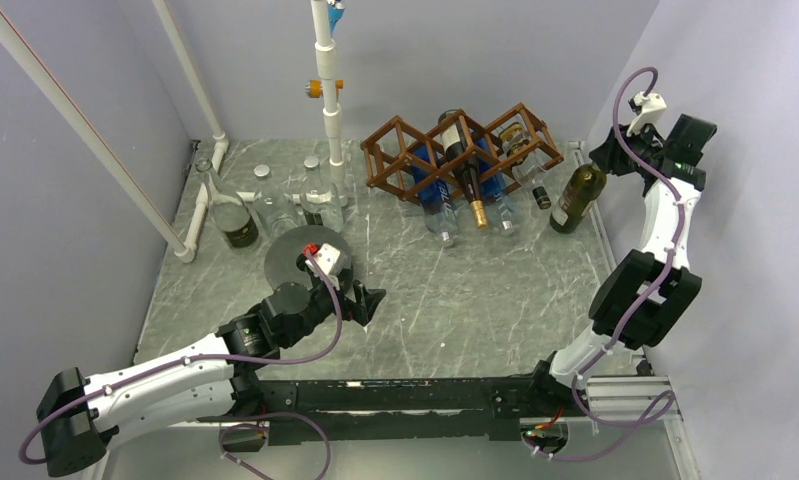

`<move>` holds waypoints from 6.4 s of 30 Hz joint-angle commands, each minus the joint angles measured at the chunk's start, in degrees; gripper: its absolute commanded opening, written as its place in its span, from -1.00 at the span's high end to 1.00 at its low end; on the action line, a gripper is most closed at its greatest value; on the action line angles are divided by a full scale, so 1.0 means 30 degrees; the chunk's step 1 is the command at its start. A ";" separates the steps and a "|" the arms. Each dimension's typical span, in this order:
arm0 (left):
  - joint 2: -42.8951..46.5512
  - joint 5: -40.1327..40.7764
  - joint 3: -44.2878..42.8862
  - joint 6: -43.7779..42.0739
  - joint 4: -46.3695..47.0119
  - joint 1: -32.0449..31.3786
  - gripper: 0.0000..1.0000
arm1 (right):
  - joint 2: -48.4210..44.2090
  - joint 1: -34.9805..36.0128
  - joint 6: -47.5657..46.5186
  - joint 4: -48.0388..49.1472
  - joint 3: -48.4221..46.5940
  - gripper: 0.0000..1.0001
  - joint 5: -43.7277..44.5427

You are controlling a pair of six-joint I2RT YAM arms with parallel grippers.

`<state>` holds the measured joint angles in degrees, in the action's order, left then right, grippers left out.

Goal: Take the wine bottle off the wine rack
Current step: Place the wine bottle at the corner of the board, then pick up the wine bottle from the wine rack.

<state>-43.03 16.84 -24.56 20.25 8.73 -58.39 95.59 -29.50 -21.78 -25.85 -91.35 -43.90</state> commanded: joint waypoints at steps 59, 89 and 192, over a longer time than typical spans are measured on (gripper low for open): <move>0.0036 -0.0206 0.0065 0.0332 0.0748 0.0186 -0.99 | 0.0385 0.1691 -0.0027 0.1725 -0.2487 -0.46 0.0534; -0.0182 -0.0646 0.0269 0.0573 0.1431 0.0188 -0.99 | -0.4365 0.1873 0.0992 0.0989 0.0125 -0.77 -0.4136; 0.0747 -0.1674 0.2762 0.2149 0.3798 0.1082 -0.99 | -0.3693 0.5518 -0.0484 0.3366 0.7842 -0.86 0.3550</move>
<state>-41.71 12.80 -16.84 25.82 16.95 -55.51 84.77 -13.34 -22.94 -19.11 -68.36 -34.98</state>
